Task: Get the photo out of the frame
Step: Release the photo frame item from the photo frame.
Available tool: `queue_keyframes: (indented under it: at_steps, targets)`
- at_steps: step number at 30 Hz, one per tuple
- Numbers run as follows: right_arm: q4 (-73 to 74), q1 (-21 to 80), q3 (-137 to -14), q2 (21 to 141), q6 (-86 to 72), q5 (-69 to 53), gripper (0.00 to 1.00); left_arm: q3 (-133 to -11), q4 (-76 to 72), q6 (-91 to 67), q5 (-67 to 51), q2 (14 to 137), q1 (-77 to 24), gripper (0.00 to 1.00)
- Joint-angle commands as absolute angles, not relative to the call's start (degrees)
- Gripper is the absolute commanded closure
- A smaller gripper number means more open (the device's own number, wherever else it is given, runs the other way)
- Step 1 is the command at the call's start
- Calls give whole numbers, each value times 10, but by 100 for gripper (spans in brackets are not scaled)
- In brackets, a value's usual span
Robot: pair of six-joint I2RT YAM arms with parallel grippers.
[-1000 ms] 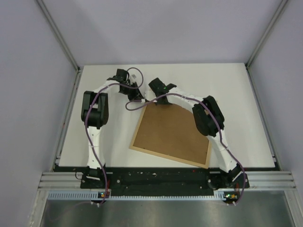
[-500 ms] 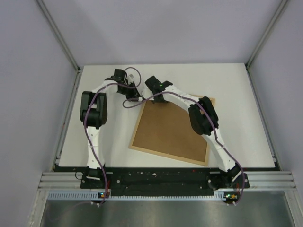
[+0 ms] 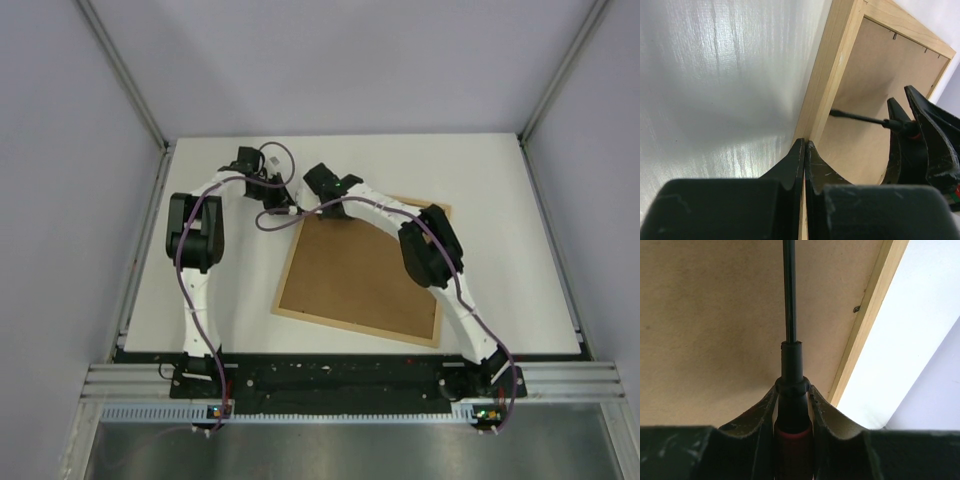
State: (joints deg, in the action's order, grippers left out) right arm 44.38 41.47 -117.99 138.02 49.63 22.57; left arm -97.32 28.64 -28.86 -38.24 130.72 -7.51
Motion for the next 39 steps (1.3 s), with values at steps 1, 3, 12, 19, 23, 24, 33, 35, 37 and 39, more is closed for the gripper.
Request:
queue_keyframes:
  at_steps: [1, 3, 12, 19, 23, 24, 33, 35, 37, 39]
  targets:
    - [381, 421, -1146, 1280, 476, 193, 100, -951, 317, -279, -355, 1308, -81, 99]
    - [381, 421, -1129, 1264, 475, 184, 100, -951, 316, -279, -355, 1307, -81, 99]
    - [381, 419, -1083, 1277, 482, 190, 100, -948, 315, -282, -355, 1302, -81, 99]
    - [394, 416, -1081, 1310, 497, 200, 100, -945, 314, -279, -352, 1296, -79, 99]
    - [416, 416, -1113, 1335, 504, 210, 100, -944, 312, -281, -354, 1298, -79, 99]
    - [424, 416, -1121, 1345, 506, 214, 100, -944, 312, -282, -354, 1298, -79, 99]
    - [454, 415, -1183, 1382, 507, 236, 100, -941, 309, -283, -357, 1296, -79, 99]
    - [457, 413, -1182, 1382, 507, 235, 100, -941, 310, -283, -358, 1297, -79, 99]
    - [461, 412, -1179, 1379, 506, 229, 100, -941, 309, -282, -357, 1297, -79, 99]
    - [463, 410, -1175, 1376, 506, 225, 100, -941, 310, -282, -356, 1297, -79, 99]
